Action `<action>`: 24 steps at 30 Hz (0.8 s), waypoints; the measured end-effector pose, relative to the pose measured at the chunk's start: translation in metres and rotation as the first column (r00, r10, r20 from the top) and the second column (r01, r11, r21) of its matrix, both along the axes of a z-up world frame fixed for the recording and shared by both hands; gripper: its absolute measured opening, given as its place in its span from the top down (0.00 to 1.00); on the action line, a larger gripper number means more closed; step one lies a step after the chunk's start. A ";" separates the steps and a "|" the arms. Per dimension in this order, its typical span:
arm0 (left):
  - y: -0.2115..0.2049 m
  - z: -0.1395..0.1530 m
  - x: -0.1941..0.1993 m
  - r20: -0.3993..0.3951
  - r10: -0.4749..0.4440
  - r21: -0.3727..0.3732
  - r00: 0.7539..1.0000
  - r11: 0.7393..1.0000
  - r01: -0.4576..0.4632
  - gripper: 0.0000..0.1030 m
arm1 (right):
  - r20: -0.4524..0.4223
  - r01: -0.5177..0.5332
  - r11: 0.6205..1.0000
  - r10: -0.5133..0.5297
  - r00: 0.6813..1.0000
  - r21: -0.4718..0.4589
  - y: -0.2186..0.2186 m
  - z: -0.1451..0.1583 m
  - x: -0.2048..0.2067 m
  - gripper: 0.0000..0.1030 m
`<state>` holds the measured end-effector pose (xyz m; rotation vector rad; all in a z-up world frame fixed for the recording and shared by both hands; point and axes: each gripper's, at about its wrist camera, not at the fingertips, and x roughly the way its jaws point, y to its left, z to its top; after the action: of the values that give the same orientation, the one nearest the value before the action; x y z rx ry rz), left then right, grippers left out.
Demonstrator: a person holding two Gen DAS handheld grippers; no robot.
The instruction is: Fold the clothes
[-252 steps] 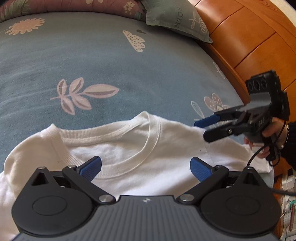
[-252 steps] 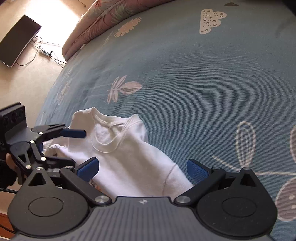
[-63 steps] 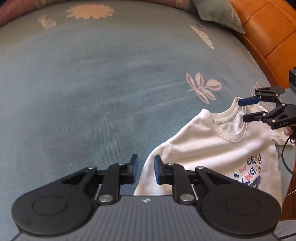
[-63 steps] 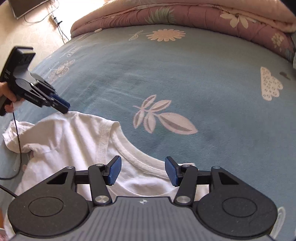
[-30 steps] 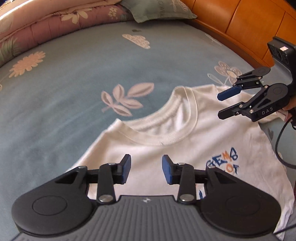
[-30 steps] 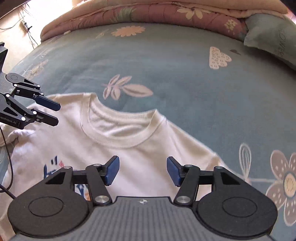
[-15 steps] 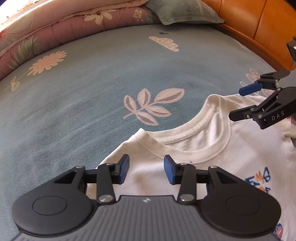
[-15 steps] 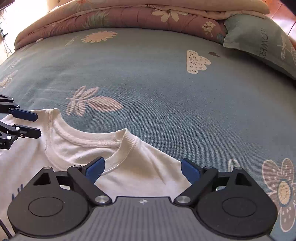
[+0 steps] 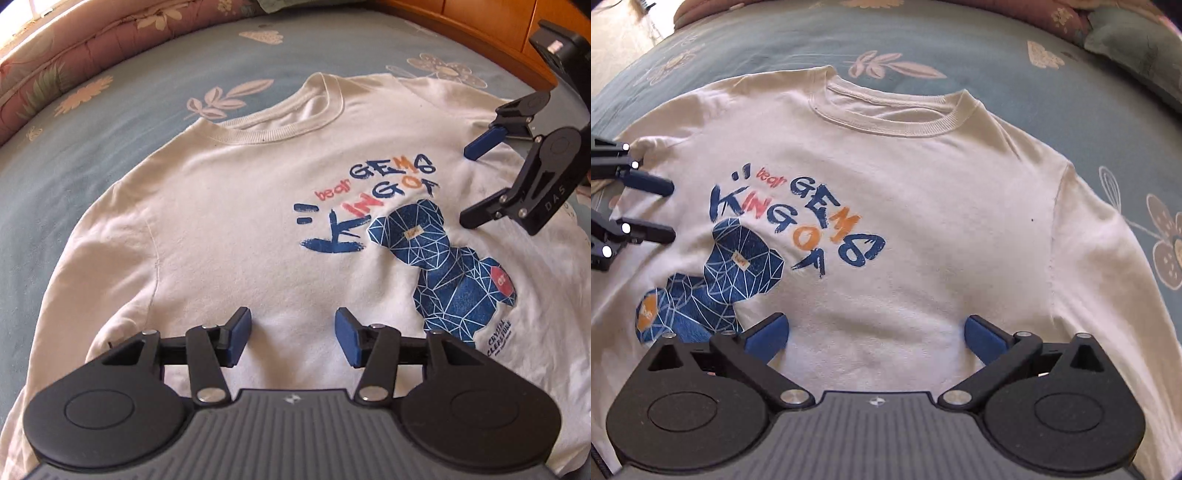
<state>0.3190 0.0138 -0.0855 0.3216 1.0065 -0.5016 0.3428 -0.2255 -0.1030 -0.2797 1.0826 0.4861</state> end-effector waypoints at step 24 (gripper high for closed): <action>0.022 0.016 -0.128 -0.066 -0.037 0.218 0.997 0.975 0.051 0.42 | -0.025 -0.639 0.766 0.639 0.769 -0.068 -0.058 0.015 -0.166 0.00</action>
<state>0.1915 0.0360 -0.0693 0.5297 1.1198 -0.4426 0.1770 -0.2836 -0.0885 -0.7293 0.9879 1.0623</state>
